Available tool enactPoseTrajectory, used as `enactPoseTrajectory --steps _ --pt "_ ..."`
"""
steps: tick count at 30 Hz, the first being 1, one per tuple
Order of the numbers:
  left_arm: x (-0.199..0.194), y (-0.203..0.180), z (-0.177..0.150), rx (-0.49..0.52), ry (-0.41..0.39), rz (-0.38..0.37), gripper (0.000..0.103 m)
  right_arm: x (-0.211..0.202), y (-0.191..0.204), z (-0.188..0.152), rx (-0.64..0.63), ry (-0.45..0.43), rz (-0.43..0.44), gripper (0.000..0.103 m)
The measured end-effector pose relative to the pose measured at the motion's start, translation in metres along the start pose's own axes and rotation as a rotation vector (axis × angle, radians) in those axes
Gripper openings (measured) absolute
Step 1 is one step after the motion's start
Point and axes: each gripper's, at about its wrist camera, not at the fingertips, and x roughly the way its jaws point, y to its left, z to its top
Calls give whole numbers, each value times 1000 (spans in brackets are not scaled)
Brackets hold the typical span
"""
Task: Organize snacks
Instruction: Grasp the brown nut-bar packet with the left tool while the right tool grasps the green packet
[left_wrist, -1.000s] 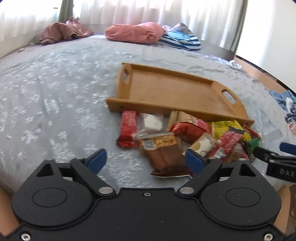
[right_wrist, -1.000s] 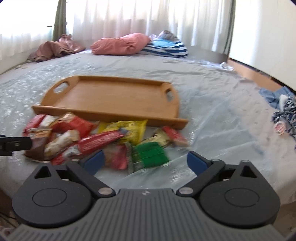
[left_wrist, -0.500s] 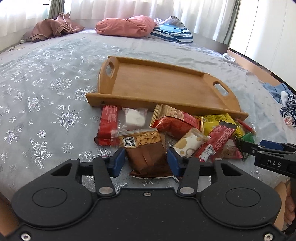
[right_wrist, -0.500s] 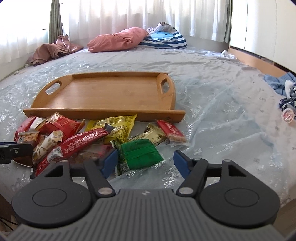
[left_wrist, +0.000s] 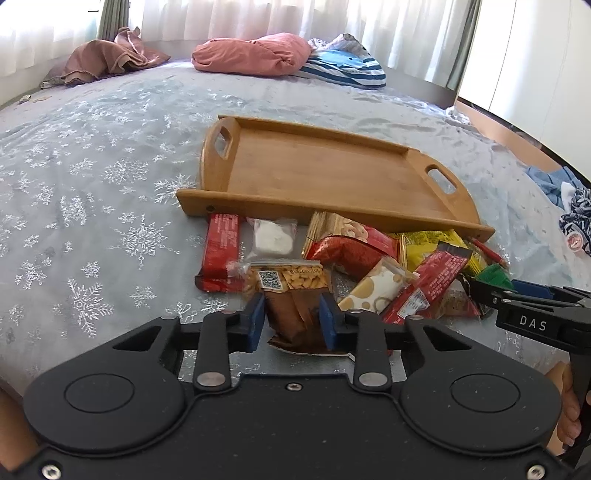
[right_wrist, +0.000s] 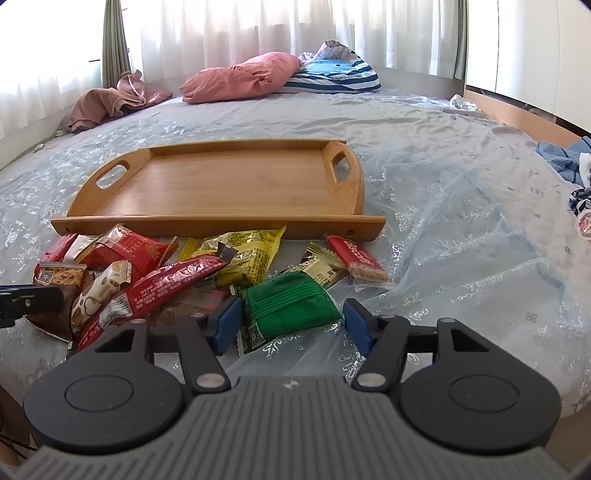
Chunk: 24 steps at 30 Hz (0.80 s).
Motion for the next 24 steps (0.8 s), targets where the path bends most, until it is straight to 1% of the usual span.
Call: enactPoseTrajectory --steps 2,3,5,6,9,14,18,20,22,24 --pt "-2 2 0 -7 -3 1 27 -1 2 0 -5 -6 -16 70" --pt "-2 2 0 -7 -6 6 27 -2 3 0 -13 -10 -22 73" --pt "-3 2 0 -1 -9 14 25 -3 7 0 -42 -21 -38 73" --pt "-3 2 0 1 -10 15 25 -4 9 0 -61 -27 -49 76" --pt "-3 2 -1 7 -12 17 25 -4 14 0 -103 -42 -65 76" --pt "-3 -1 -2 24 -13 20 25 -3 18 4 -125 -51 -56 76" --pt "-2 -1 -1 23 -14 18 26 1 20 5 -121 -35 -39 75" --pt "-2 -1 -1 22 -14 18 28 2 21 3 -122 -28 -40 72" --pt "-2 -1 -1 22 -12 8 35 2 20 2 -123 -27 -36 70" --pt "-2 -1 -2 19 -13 -2 39 1 19 0 -127 -27 -33 70"
